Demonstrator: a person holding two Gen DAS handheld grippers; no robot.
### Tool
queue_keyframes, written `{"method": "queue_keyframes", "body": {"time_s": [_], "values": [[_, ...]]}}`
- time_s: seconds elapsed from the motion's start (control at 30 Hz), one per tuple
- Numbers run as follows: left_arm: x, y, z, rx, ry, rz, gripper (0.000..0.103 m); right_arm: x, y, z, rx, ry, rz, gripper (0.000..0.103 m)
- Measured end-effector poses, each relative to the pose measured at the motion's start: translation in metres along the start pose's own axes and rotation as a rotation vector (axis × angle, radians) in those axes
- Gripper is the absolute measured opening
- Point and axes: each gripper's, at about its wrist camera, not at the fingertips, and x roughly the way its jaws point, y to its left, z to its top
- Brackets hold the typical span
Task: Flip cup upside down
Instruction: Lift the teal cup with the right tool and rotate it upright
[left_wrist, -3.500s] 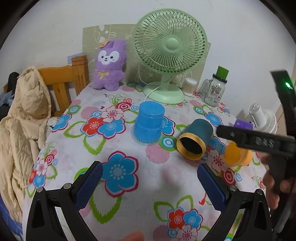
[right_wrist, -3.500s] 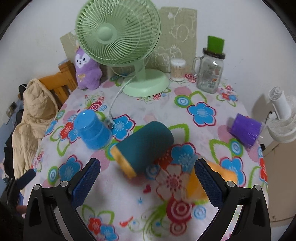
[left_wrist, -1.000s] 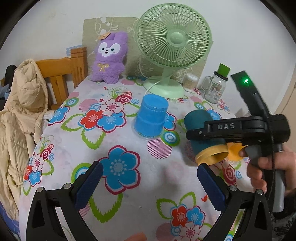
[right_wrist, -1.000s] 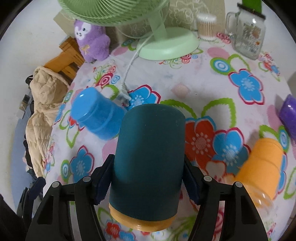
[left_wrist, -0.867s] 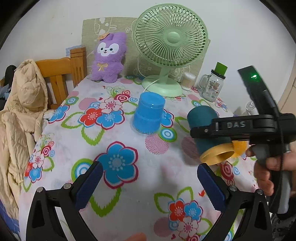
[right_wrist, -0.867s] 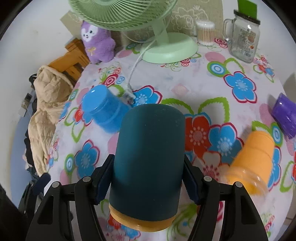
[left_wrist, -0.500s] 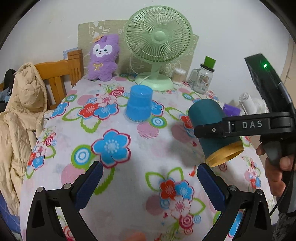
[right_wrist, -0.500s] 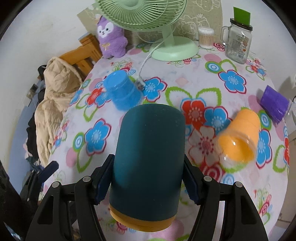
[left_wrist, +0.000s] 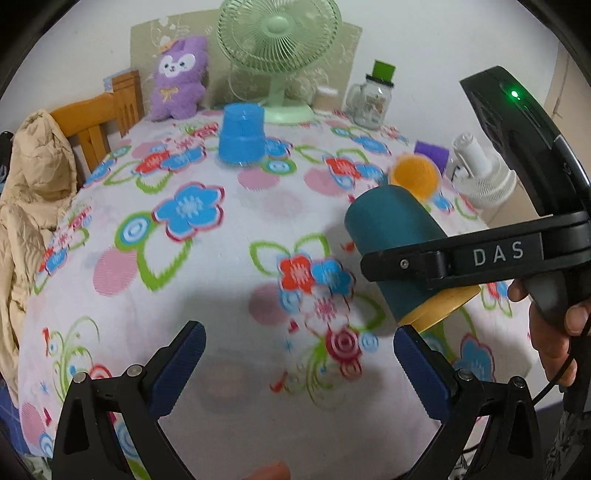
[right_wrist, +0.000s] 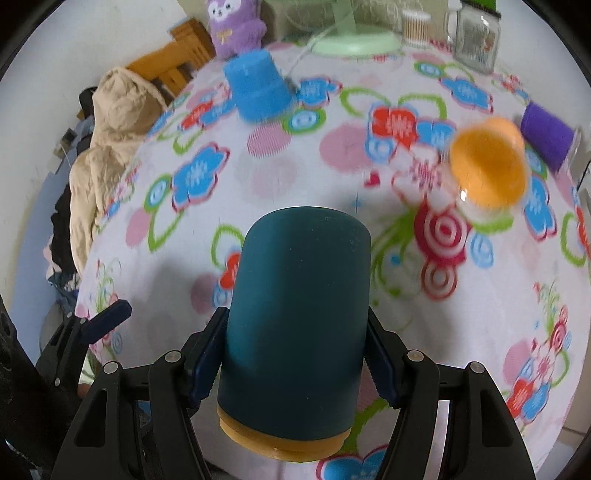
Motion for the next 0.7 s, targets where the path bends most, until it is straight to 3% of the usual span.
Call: {"method": "queue_keyframes", "body": {"time_s": [0.07,0.17,0.7], "values": [[0.001,-0.003,-0.004,0.005,0.008,-0.003,0.103,0.009,0.001,-0.006,-0.017,0.053,-0.011,0.076],[-0.001,-0.007,-0.008,0.012,0.011,-0.008,0.103,0.012,0.000,-0.011,-0.016,0.059,-0.060,0.083],[-0.003,-0.010,-0.004,0.011,0.009,-0.007,0.103,-0.001,-0.009,-0.009,0.011,0.035,-0.040,0.085]]}}
